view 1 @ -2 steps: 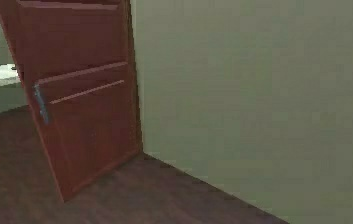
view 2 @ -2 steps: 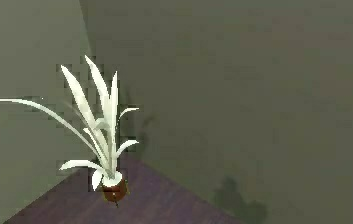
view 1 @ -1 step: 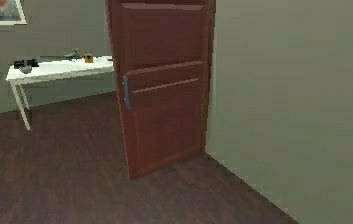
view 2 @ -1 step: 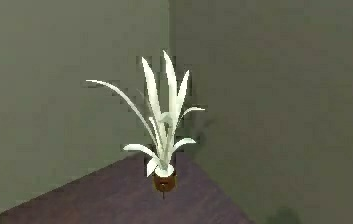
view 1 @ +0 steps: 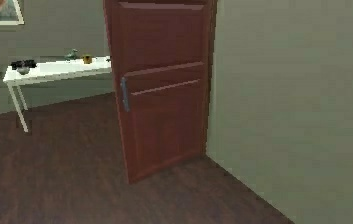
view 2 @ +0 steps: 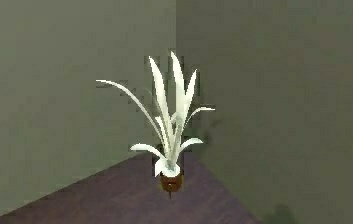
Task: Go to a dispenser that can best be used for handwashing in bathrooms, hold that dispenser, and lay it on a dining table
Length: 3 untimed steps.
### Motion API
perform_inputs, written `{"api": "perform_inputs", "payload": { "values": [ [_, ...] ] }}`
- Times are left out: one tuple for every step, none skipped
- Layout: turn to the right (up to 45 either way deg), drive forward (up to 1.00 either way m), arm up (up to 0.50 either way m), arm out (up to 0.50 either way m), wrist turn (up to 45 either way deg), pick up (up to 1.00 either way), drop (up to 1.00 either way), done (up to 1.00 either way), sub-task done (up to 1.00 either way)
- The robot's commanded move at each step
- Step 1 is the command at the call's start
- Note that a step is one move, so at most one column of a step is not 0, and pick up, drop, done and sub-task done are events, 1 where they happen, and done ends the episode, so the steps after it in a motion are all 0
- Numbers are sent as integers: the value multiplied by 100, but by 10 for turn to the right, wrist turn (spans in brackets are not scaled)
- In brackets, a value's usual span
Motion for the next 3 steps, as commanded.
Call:
{"api": "perform_inputs", "payload": {
  "values": [
    [0,55,0,0,0,0,0,0,0],
    [-450,0,0,0,0,0,0,0,0],
    [-90,0,0,0,0,0,0,0,0]
  ]
}}
